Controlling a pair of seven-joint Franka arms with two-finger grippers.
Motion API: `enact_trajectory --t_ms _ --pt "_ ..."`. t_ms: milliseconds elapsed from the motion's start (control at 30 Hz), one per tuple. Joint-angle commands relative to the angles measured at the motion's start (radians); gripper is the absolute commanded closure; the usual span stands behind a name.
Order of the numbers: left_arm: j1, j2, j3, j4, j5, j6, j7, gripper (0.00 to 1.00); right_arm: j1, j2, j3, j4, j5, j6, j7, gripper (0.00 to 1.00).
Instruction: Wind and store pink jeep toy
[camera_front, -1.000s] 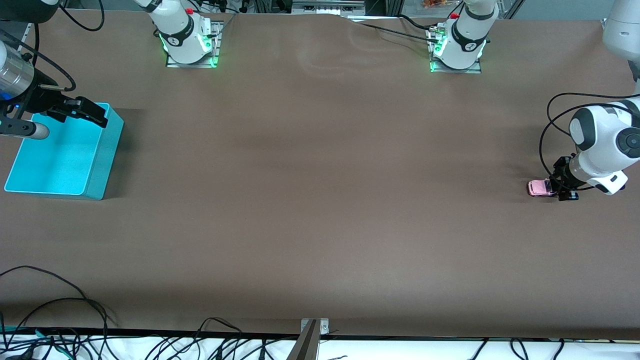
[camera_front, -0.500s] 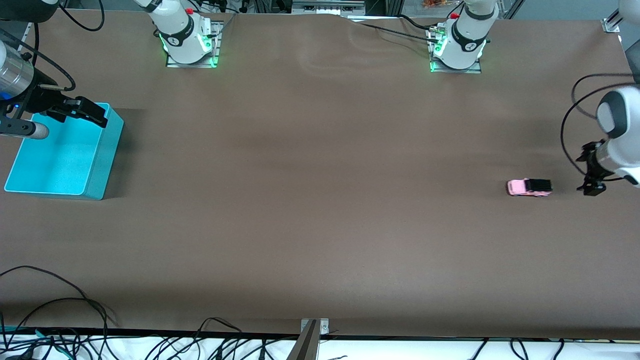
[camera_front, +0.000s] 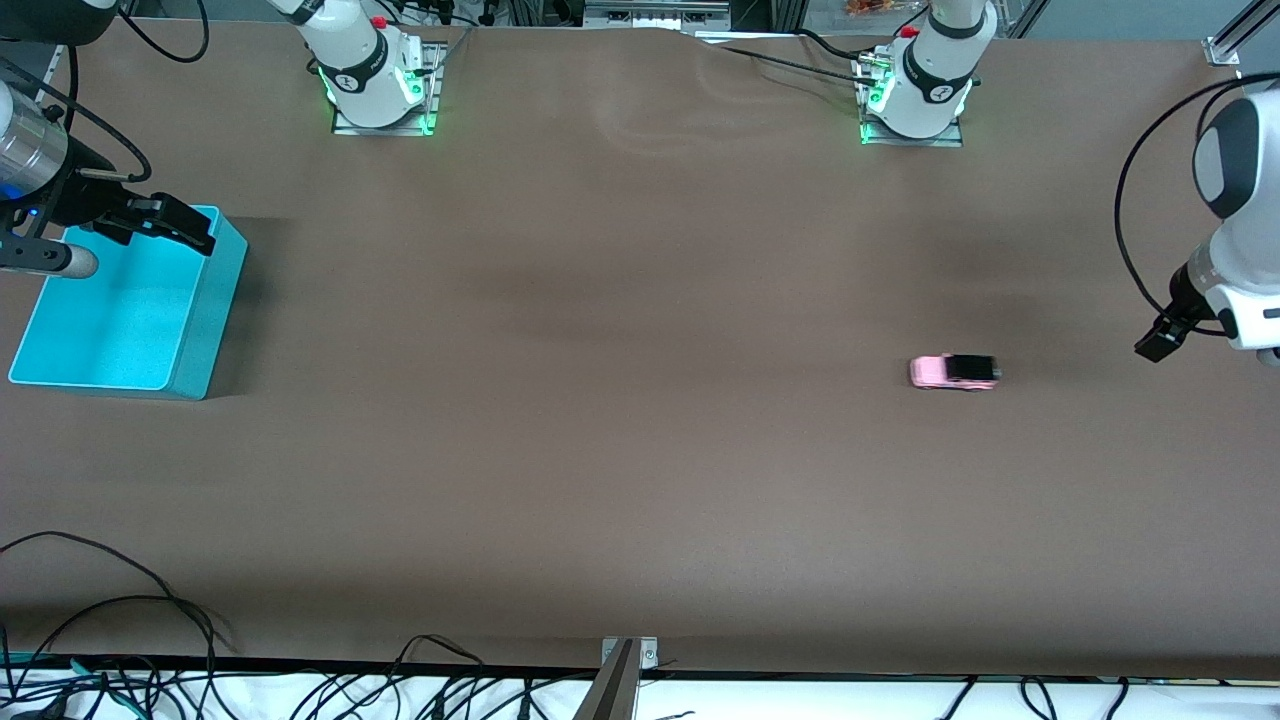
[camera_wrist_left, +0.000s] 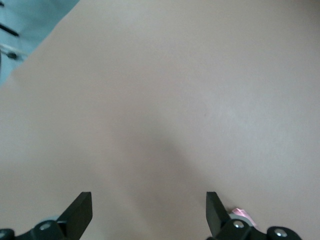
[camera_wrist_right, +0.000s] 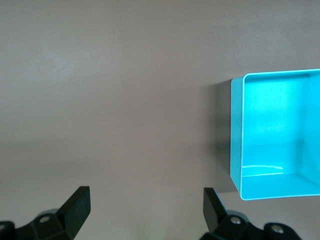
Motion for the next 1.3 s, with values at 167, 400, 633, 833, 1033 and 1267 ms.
enact_trajectory --t_ms 167,400,633,833,1033,1267 --pt "-0.09 -0.019 0.045 0.229 -0.209 -0.2 0.366 0.0 -0.004 0.01 0.003 0.023 0.0 -0.014 -0.013 0.0" --pt "-0.147 -0.017 0.059 0.315 -0.253 -0.282 0.536 0.01 -0.004 0.01 0.003 0.023 0.0 -0.012 -0.013 0.0" --pt "-0.169 -0.014 0.079 0.329 -0.321 -0.333 0.735 0.0 -0.004 0.01 0.003 0.023 0.0 -0.012 -0.013 0.0" --pt "-0.169 -0.012 0.066 0.352 -0.323 -0.341 0.738 0.0 -0.004 0.01 0.003 0.023 0.0 -0.012 -0.013 0.0" --pt "-0.167 -0.011 0.065 0.354 -0.319 -0.342 0.765 0.0 -0.004 0.01 0.003 0.023 0.0 -0.011 -0.013 0.0" --pt "-0.169 -0.011 0.059 0.355 -0.314 -0.342 0.779 0.0 -0.007 0.01 0.003 0.023 0.0 -0.012 -0.013 0.0"
